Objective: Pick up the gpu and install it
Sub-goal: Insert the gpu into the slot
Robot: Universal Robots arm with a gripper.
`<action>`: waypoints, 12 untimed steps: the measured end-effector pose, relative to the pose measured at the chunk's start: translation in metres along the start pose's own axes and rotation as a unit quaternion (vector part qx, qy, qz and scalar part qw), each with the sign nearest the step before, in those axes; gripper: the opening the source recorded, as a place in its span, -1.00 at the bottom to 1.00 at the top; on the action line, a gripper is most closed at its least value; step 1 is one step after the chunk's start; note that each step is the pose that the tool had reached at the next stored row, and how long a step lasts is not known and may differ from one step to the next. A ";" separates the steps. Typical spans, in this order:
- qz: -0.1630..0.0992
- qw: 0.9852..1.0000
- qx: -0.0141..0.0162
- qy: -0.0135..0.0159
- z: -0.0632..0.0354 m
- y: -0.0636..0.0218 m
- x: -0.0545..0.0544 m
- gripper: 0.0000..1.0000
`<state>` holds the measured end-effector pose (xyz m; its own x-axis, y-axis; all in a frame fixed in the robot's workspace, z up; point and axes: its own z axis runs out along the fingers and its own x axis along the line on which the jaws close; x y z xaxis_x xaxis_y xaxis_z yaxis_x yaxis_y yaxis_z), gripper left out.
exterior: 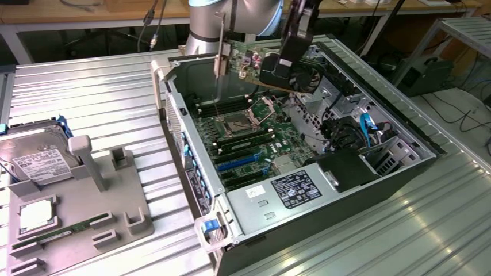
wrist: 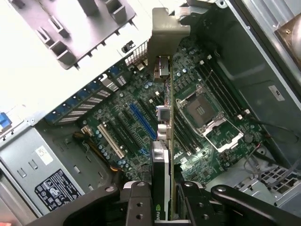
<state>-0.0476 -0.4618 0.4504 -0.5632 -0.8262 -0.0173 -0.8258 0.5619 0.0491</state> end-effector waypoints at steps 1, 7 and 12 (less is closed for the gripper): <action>-0.008 1.000 0.000 0.000 0.0001 0.0000 0.000 -0.46; -0.065 0.998 -0.001 0.003 0.0004 0.0000 0.000 -0.46; -0.132 0.991 -0.001 0.006 0.0007 -0.0001 0.000 -0.46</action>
<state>-0.0475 -0.4619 0.4496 -0.3273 -0.9447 -0.0179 -0.9441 0.3262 0.0471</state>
